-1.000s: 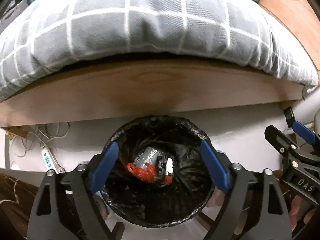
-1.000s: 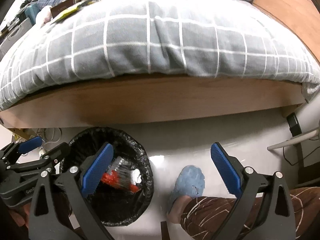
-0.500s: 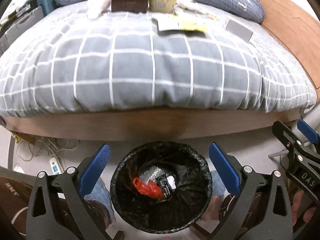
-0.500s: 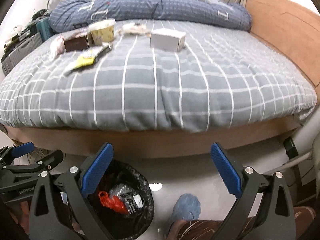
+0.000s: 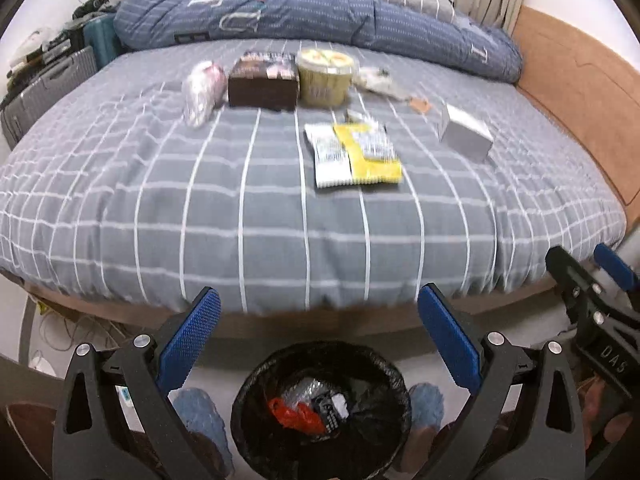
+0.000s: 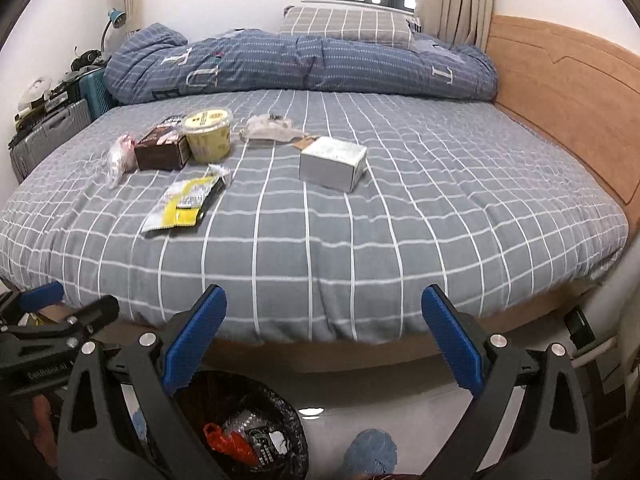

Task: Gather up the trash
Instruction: 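Raise both tools back over the bed toward the remaining trash, then grasp the yellow-white snack packet with left tool while right tool grasps the white box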

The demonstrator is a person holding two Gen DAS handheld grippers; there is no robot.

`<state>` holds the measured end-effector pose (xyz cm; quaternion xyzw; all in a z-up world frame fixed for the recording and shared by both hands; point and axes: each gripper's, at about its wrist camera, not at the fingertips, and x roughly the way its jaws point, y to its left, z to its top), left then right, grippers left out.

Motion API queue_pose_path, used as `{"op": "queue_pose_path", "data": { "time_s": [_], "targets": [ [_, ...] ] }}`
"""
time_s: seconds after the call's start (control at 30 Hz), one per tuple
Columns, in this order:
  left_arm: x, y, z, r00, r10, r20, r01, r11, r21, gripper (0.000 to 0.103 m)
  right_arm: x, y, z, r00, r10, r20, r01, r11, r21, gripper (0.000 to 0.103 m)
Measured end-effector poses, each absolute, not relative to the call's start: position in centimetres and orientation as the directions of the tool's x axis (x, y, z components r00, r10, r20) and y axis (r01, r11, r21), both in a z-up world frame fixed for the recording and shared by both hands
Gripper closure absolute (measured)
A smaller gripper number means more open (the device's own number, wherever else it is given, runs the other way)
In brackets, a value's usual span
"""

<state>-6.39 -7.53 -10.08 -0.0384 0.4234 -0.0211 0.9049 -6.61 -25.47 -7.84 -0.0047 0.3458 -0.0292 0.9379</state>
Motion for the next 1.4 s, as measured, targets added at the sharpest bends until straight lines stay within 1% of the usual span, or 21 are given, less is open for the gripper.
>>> {"op": "queue_pose_path", "data": {
  "time_s": [0.13, 0.33, 0.6, 0.93, 1.4],
  "targets": [
    [-5.3, -7.4, -8.7, 0.667, -0.063, -0.742, 0.001, 0.996, -0.084, 0.006, -5.7, -25.6, -7.3, 0.769, -0.059, -0.636, 0.05, 0.998, -0.033, 0.009],
    [-3.0, -7.3, -8.0, 0.673, -0.061, -0.737, -0.009, 0.996, -0.091, 0.006, -3.3, -26.1, -6.5, 0.781, -0.063, -0.622, 0.054, 0.998, -0.034, 0.009],
    [1.3, -7.5, -7.6, 0.672, -0.061, -0.738, 0.004, 0.997, -0.079, 0.006, 1.0, -26.6, -7.0, 0.765, -0.057, -0.641, 0.058, 0.998, -0.019, 0.009],
    [5.6, -8.3, -8.8, 0.641, -0.093, -0.762, 0.032, 0.995, -0.094, 0.006, 7.3, -27.3, -8.0, 0.743, -0.057, -0.667, 0.069, 0.998, -0.009, 0.009],
    [10.0, -10.2, -11.1, 0.59, -0.103, -0.8, 0.06, 0.995, -0.085, 0.006, 14.6, -27.8, -9.7, 0.7, -0.071, -0.711, 0.1, 0.995, -0.001, 0.009]
  ]
}}
